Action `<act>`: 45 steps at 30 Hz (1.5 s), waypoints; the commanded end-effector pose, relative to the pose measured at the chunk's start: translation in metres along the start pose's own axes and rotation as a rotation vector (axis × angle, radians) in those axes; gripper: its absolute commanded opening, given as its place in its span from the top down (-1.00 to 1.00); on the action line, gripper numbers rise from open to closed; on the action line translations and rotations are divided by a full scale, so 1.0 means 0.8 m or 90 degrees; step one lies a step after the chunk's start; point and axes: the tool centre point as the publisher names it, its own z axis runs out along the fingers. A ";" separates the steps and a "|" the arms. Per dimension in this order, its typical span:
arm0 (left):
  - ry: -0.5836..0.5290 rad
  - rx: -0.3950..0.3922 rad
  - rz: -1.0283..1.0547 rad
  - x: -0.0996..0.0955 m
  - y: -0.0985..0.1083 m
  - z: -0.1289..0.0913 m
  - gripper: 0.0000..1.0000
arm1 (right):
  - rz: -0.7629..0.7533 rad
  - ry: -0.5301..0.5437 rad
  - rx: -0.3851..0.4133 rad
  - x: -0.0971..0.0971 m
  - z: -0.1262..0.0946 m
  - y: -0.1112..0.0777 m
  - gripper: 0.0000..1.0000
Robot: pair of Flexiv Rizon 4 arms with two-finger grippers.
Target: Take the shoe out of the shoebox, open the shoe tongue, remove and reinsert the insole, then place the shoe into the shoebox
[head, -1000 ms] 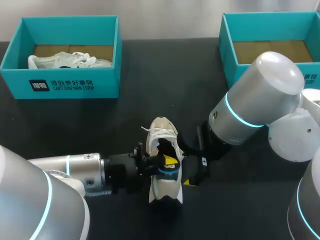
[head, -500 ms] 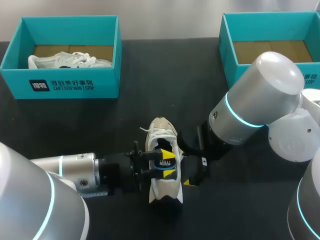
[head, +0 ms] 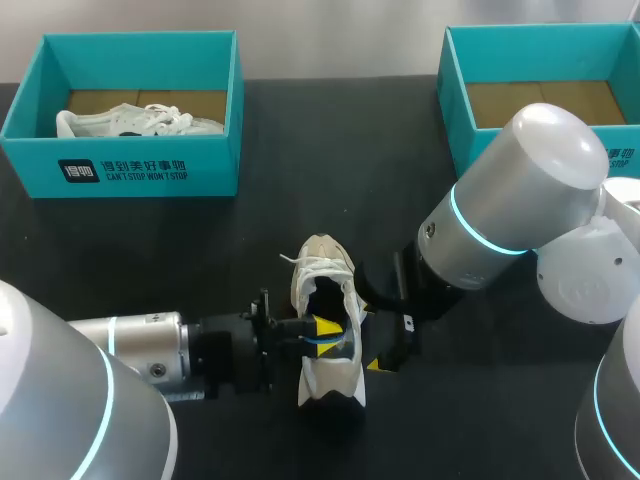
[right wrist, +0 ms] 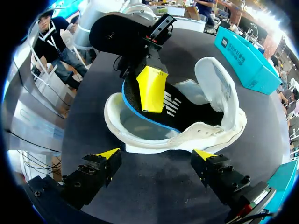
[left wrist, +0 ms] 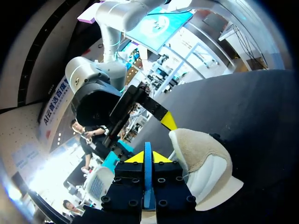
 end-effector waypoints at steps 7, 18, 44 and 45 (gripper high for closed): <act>0.009 -0.040 0.021 0.017 0.048 0.033 1.00 | 0.000 -0.001 -0.001 0.001 0.001 0.000 -1.00; 0.019 -0.053 0.009 -0.004 0.018 0.018 0.99 | 0.000 -0.001 -0.001 0.001 0.001 0.000 -1.00; 0.084 -0.059 -0.108 -0.031 -0.021 -0.017 0.18 | 0.000 -0.001 -0.001 0.001 0.001 0.000 -1.00; 0.088 -0.061 -0.108 -0.031 -0.021 -0.019 0.18 | 0.000 -0.001 -0.001 0.001 0.001 0.000 -1.00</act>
